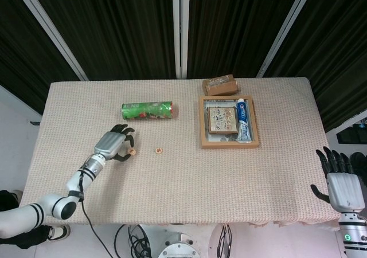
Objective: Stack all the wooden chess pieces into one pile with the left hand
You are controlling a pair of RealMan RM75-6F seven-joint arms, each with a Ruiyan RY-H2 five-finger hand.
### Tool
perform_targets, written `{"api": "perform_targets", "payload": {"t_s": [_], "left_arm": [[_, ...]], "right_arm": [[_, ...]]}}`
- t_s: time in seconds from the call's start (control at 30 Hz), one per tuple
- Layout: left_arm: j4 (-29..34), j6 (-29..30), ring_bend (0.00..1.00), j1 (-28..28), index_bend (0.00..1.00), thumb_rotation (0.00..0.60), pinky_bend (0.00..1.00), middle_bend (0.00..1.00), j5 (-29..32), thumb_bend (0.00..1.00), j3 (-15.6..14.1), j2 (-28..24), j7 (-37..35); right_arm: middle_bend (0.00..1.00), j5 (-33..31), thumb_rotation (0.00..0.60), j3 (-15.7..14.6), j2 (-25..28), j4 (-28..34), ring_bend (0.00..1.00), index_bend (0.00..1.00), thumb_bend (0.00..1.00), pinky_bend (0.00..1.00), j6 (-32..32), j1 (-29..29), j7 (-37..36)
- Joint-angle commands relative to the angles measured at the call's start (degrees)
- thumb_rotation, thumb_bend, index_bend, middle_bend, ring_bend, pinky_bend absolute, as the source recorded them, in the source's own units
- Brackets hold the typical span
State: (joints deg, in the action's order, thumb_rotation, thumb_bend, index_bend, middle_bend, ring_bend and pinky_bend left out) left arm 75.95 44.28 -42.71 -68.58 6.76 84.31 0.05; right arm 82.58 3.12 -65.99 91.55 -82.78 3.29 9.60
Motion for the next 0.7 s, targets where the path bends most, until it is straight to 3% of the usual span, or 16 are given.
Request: {"api": "perform_targets", "payload": {"t_s": [0.03, 0.7], "left_arm": [[-0.1, 0.0, 0.0, 0.0, 0.43, 0.6, 0.01, 0.13, -0.1, 0.28, 0.0, 0.0, -0.2], [3.9, 3.2, 0.0, 1.5, 0.27, 0.6, 0.01, 0.12, -0.5, 0.28, 0.6, -3.4, 0.1]], "right_arm": [[0.0, -0.2, 0.6, 0.1, 0.1, 0.0, 0.0, 0.0, 0.16, 0.0, 0.0, 0.0, 0.0], [0.0, -0.3, 0.6, 0.1, 0.1, 0.0, 0.0, 0.0, 0.17, 0.0, 0.1, 0.0, -0.3]]}}
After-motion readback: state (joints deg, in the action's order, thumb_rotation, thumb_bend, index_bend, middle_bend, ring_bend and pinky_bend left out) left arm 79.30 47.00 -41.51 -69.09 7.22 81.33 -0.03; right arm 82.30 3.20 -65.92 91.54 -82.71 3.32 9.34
